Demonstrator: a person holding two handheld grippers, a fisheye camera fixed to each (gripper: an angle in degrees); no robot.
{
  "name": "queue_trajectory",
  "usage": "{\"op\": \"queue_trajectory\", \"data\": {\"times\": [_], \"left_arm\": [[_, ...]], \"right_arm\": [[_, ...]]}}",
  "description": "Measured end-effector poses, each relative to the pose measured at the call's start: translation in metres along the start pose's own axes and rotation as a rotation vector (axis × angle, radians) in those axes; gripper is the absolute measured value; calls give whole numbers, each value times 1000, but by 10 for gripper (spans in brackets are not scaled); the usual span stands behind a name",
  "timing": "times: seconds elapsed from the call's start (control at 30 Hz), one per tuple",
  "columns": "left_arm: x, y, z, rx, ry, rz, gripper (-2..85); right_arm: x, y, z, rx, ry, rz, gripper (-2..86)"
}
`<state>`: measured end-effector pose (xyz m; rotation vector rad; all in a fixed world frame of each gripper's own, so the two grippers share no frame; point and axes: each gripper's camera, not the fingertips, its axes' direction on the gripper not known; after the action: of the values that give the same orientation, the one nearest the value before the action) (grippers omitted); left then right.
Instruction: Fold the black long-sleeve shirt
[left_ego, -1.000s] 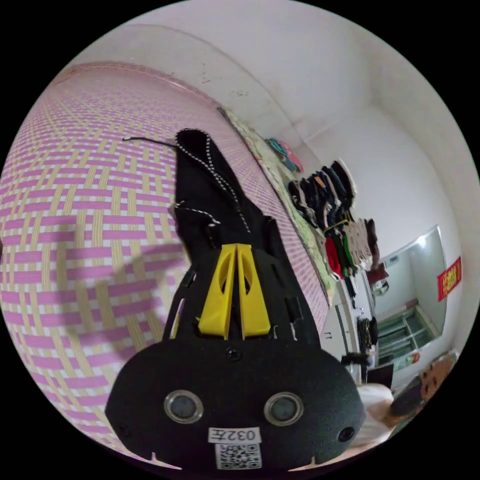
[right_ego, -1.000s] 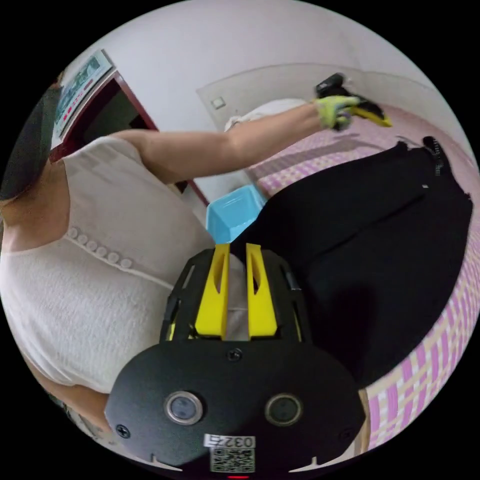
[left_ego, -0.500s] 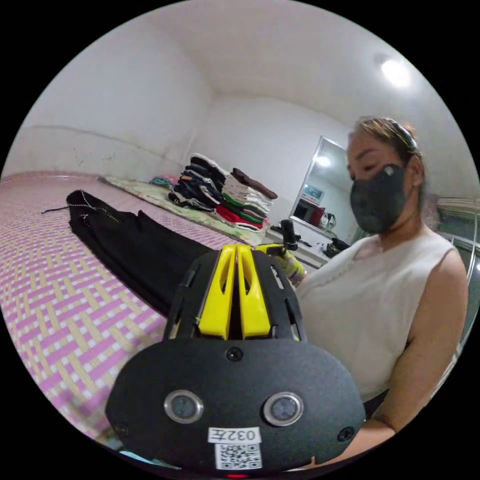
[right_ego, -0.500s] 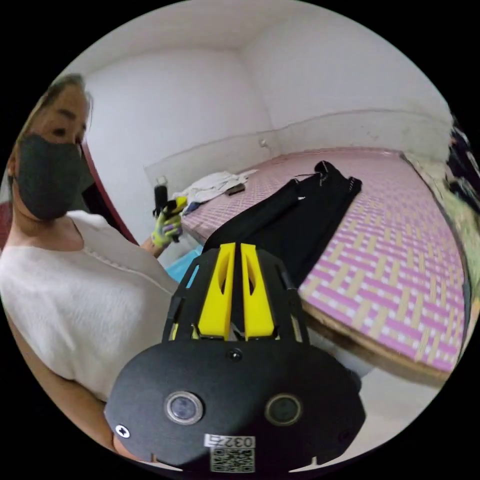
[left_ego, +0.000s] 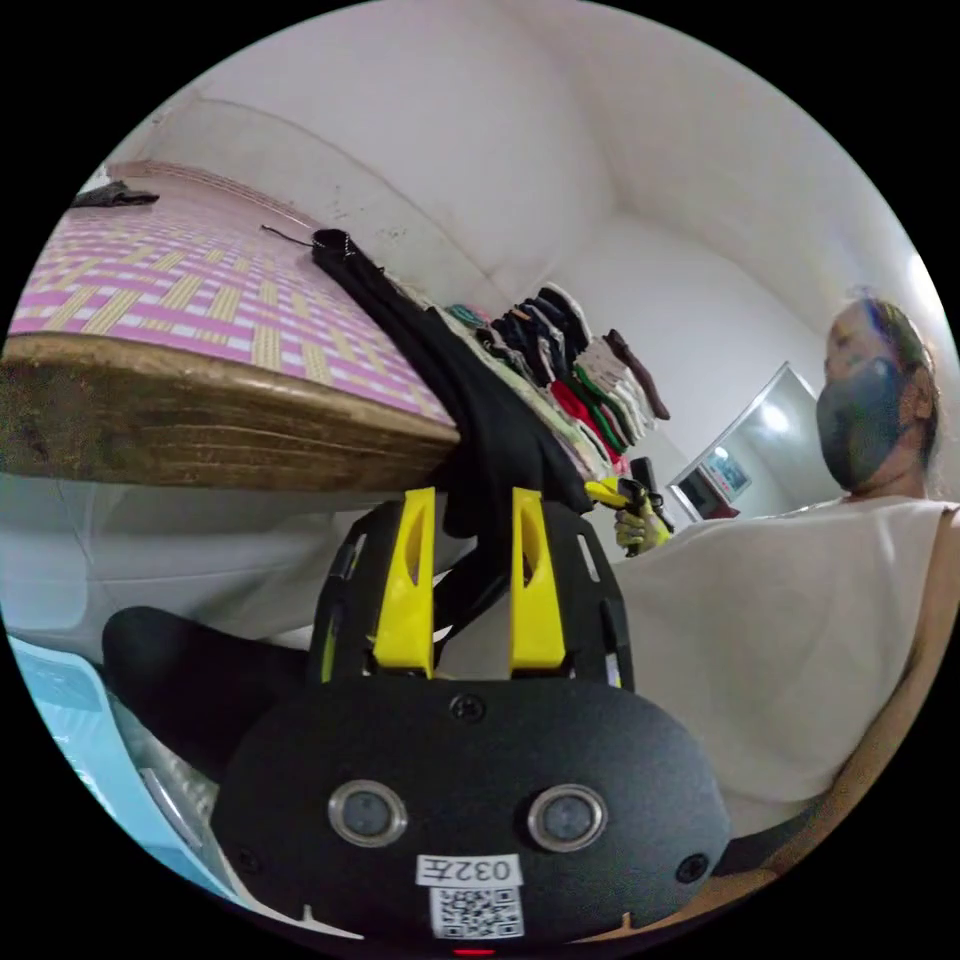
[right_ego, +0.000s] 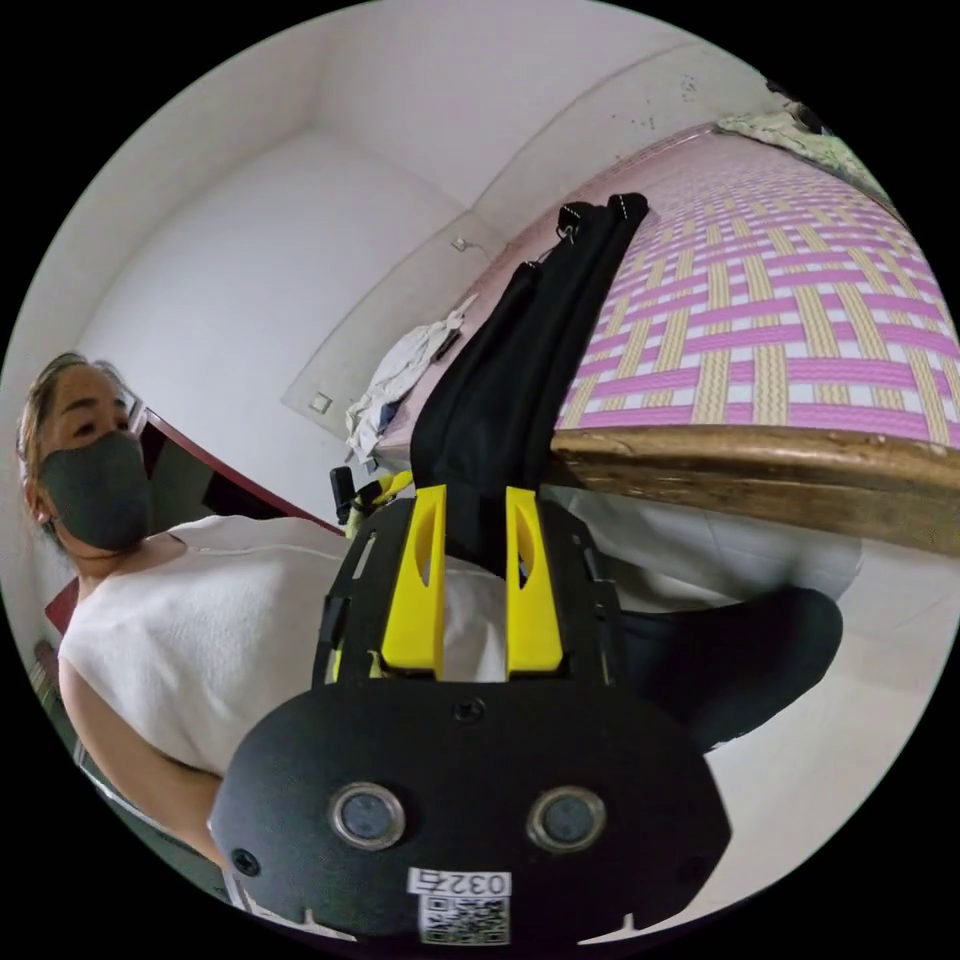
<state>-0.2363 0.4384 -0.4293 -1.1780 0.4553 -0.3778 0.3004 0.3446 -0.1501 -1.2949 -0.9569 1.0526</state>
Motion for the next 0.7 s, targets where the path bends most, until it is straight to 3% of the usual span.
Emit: {"op": "queue_trajectory", "data": {"times": [0.1,0.33,0.43,0.7], "left_arm": [[-7,-6,18,-14,20,1,98],[-23,-22,54,-26,79,-13,116],[-31,-32,69,-30,115,-24,115],[-45,-53,91,-75,153,0,109]], "right_arm": [[-5,-6,-4,29,4,-56,13],[4,-7,-16,-79,23,-92,-2],[21,-10,-4,-150,46,-66,16],[72,-10,-56,30,-28,40,138]]}}
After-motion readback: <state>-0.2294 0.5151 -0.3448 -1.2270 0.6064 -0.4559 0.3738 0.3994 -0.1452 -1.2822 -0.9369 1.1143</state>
